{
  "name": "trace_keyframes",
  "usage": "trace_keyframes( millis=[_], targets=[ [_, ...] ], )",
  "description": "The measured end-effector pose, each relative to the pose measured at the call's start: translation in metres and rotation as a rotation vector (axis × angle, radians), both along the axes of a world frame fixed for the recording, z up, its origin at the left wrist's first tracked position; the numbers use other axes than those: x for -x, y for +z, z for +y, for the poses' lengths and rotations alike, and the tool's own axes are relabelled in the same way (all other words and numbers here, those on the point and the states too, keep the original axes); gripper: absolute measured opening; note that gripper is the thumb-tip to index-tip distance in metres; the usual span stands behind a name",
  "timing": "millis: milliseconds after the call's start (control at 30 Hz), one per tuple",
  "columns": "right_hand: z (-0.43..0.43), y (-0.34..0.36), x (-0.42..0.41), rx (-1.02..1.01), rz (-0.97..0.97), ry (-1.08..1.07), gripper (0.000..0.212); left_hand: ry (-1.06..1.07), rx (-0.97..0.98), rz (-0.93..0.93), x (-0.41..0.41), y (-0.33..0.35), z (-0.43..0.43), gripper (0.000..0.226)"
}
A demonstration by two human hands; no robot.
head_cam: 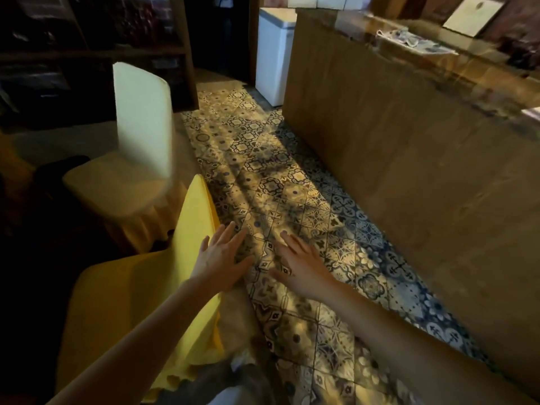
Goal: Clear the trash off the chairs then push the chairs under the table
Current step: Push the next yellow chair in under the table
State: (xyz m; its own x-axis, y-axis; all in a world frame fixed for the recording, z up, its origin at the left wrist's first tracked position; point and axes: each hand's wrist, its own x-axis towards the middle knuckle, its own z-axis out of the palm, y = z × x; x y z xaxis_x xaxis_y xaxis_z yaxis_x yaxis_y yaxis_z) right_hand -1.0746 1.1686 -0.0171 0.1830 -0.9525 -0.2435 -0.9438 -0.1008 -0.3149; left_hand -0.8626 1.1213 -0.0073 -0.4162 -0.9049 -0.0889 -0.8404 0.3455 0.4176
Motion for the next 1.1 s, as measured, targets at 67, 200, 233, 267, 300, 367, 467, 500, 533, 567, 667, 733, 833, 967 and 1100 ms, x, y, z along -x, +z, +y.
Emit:
trace_keyframes(
  millis=[67,200,233,267,300,367,467,500,533,567,667,733,833,967,1100],
  targets=[
    [-0.032,0.001,0.009,-0.003,0.024,0.041,0.074,0.024,0.004,0.023,0.011,-0.003,-0.029,0.070],
    [-0.093,0.004,0.020,0.000,0.029,0.092,0.071,0.103,0.032,0.048,0.023,-0.012,-0.080,0.070],
    [-0.106,0.005,0.020,0.003,0.029,0.107,0.069,0.123,0.034,0.060,0.024,-0.012,-0.089,0.069],
    [-0.119,0.006,0.019,0.006,0.026,0.125,0.068,0.138,0.032,0.065,0.023,-0.013,-0.097,0.068],
    [-0.132,0.007,0.018,0.006,0.024,0.147,0.068,0.152,0.026,0.062,0.020,-0.014,-0.104,0.068],
    [-0.153,0.008,0.012,-0.009,0.022,0.198,0.070,0.192,0.017,0.042,0.012,-0.014,-0.113,0.068],
    [-0.184,0.006,-0.005,-0.019,-0.006,0.285,0.071,0.292,0.044,-0.019,-0.004,-0.017,-0.116,0.068],
    [-0.195,0.005,-0.013,-0.022,-0.023,0.317,0.071,0.333,0.038,-0.038,-0.010,-0.019,-0.117,0.068],
    [-0.206,0.004,-0.020,-0.022,-0.038,0.351,0.070,0.379,0.019,-0.049,-0.015,-0.021,-0.118,0.069],
    [-0.217,0.002,-0.028,-0.018,-0.049,0.390,0.069,0.428,-0.006,-0.052,-0.018,-0.024,-0.117,0.070],
    [-0.250,-0.004,-0.054,0.003,-0.037,0.561,0.066,0.587,-0.075,-0.060,-0.021,-0.035,-0.112,0.074],
    [-0.268,-0.007,-0.071,-0.003,-0.008,0.698,0.066,0.680,-0.118,-0.074,-0.019,-0.043,-0.106,0.076],
    [-0.290,-0.010,-0.091,-0.009,0.028,0.904,0.067,0.815,-0.193,-0.075,-0.014,-0.050,-0.100,0.076],
    [-0.313,-0.013,-0.106,0.015,0.050,1.158,0.061,0.969,-0.301,-0.025,0.000,-0.048,-0.081,0.074],
    [-0.331,-0.016,-0.123,0.037,0.064,1.346,0.056,1.082,-0.423,0.182,0.019,-0.040,-0.056,0.065]
  ],
)
